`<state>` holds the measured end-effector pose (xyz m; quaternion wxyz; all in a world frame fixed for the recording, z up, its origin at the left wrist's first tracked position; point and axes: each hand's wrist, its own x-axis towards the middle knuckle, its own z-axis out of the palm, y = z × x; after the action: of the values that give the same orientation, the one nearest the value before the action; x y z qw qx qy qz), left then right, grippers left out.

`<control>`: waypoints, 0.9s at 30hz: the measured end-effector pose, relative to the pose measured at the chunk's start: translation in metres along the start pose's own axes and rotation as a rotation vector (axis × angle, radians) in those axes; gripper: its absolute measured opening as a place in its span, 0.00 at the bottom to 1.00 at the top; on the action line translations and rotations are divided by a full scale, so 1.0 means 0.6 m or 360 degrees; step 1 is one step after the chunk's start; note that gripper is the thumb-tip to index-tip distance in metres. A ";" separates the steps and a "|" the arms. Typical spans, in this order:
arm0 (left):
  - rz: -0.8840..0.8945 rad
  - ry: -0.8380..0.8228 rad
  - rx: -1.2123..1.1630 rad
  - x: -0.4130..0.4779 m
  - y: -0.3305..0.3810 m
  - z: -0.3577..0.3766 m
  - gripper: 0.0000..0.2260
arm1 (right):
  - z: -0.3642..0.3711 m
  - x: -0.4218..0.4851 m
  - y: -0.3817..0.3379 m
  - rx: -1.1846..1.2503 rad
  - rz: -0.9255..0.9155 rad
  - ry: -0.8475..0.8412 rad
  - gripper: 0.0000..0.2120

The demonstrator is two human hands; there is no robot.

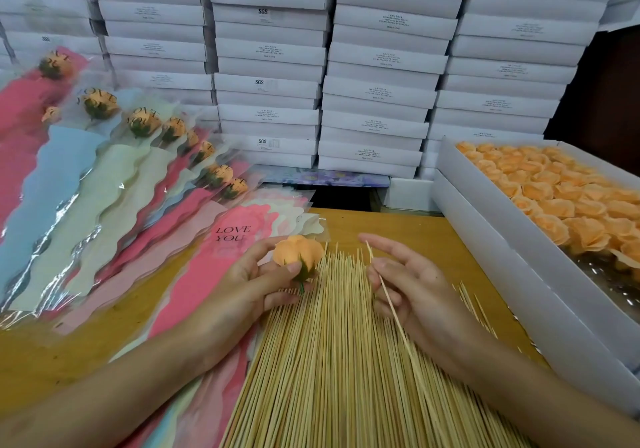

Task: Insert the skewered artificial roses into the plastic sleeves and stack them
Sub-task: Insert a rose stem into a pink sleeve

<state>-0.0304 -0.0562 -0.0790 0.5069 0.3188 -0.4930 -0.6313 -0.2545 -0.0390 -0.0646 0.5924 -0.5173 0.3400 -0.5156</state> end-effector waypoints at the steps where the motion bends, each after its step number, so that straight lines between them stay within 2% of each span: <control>1: 0.0003 -0.0003 -0.0001 0.000 0.000 0.000 0.18 | 0.003 -0.001 0.000 0.0087 0.0037 -0.0068 0.17; 5: 0.0023 -0.0032 -0.0023 0.000 0.002 0.002 0.17 | 0.011 -0.006 0.001 0.0211 0.0215 -0.0378 0.21; 9: 0.0019 -0.0015 -0.0047 -0.002 0.003 0.003 0.18 | 0.011 -0.010 0.009 -0.0003 0.0326 -0.0571 0.18; 18: 0.0051 -0.0009 -0.0001 -0.003 0.000 0.006 0.17 | 0.012 -0.011 0.016 -0.0047 0.0347 -0.0659 0.16; 27: 0.0047 0.0009 0.0031 -0.001 -0.001 0.004 0.20 | 0.010 -0.008 0.019 -0.0065 0.0337 -0.0685 0.17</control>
<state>-0.0326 -0.0548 -0.0790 0.5145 0.3181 -0.5022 -0.6180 -0.2471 -0.0336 -0.0751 0.6914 -0.5886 0.2686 -0.3215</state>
